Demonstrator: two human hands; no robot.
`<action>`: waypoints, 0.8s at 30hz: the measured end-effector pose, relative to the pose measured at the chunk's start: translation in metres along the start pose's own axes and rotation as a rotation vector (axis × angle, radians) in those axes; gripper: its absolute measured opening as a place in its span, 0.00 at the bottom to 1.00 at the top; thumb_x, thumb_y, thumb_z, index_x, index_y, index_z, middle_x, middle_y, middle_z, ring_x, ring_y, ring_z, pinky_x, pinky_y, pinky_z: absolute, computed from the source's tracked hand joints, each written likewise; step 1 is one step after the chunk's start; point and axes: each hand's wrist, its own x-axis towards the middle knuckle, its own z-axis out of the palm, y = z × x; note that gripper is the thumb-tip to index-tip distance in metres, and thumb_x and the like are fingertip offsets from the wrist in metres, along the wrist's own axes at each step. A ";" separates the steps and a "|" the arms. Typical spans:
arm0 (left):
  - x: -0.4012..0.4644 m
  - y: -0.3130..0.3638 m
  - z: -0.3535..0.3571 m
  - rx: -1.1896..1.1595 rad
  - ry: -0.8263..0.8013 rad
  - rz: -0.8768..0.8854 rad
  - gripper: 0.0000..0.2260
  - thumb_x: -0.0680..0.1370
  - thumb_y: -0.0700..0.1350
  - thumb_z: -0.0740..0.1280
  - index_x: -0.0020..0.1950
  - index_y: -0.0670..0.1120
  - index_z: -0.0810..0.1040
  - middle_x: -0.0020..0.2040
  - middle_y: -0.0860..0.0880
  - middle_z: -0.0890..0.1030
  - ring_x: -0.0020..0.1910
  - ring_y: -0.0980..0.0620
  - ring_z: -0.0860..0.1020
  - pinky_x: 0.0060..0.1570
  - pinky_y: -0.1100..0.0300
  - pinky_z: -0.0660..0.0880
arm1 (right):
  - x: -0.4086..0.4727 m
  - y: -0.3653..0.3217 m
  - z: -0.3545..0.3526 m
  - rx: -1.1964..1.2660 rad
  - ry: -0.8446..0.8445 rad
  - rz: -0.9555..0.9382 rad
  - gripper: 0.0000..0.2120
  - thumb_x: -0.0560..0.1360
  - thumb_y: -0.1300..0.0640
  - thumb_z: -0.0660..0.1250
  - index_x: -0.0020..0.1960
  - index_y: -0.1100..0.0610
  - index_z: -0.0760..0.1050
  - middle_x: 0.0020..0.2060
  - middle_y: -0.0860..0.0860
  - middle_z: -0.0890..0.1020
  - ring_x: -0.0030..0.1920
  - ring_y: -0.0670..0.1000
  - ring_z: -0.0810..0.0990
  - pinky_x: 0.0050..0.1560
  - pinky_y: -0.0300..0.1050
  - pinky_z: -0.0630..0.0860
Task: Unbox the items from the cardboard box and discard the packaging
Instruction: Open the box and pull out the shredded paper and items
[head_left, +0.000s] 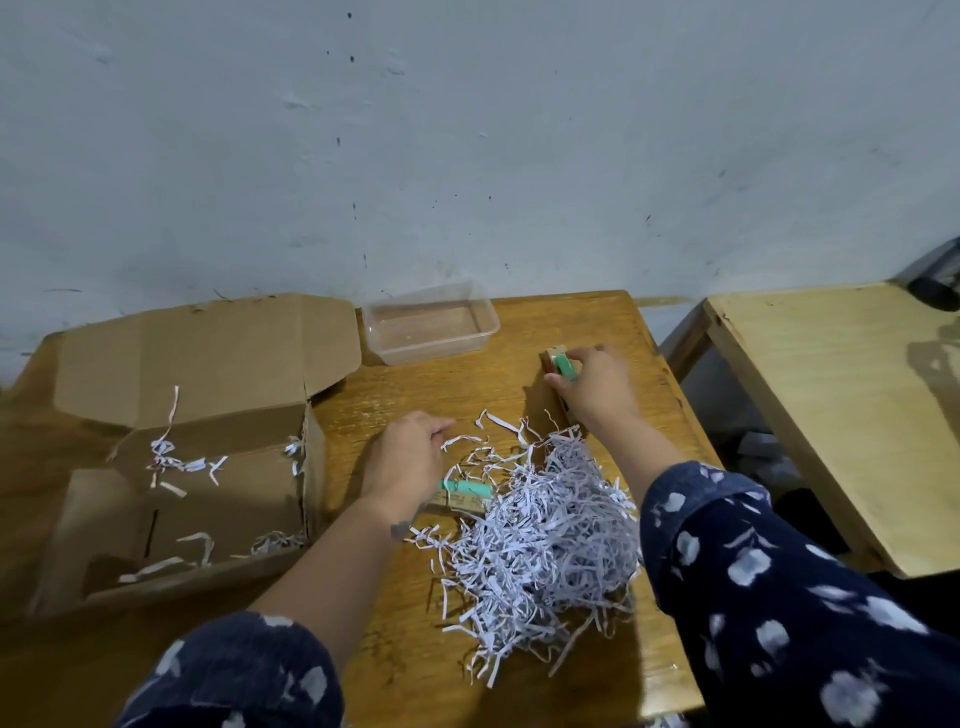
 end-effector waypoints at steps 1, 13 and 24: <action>-0.004 -0.002 -0.002 -0.002 0.013 0.008 0.14 0.81 0.40 0.61 0.62 0.52 0.79 0.58 0.55 0.79 0.45 0.57 0.76 0.42 0.63 0.75 | -0.007 -0.005 -0.002 0.008 0.013 -0.046 0.20 0.74 0.53 0.69 0.65 0.57 0.74 0.63 0.55 0.74 0.58 0.55 0.76 0.58 0.49 0.77; -0.063 -0.037 -0.006 0.215 -0.107 0.084 0.29 0.80 0.62 0.51 0.78 0.51 0.55 0.78 0.53 0.57 0.77 0.54 0.52 0.75 0.51 0.48 | -0.101 -0.040 0.028 -0.068 -0.516 -0.421 0.14 0.75 0.55 0.67 0.59 0.56 0.79 0.54 0.54 0.83 0.52 0.52 0.80 0.50 0.40 0.73; -0.076 -0.046 0.002 0.269 -0.173 0.065 0.39 0.77 0.65 0.54 0.79 0.49 0.41 0.79 0.54 0.41 0.77 0.55 0.38 0.75 0.51 0.37 | -0.106 -0.047 0.025 -0.137 -0.599 -0.413 0.10 0.72 0.55 0.72 0.52 0.57 0.81 0.46 0.52 0.83 0.42 0.49 0.79 0.41 0.41 0.73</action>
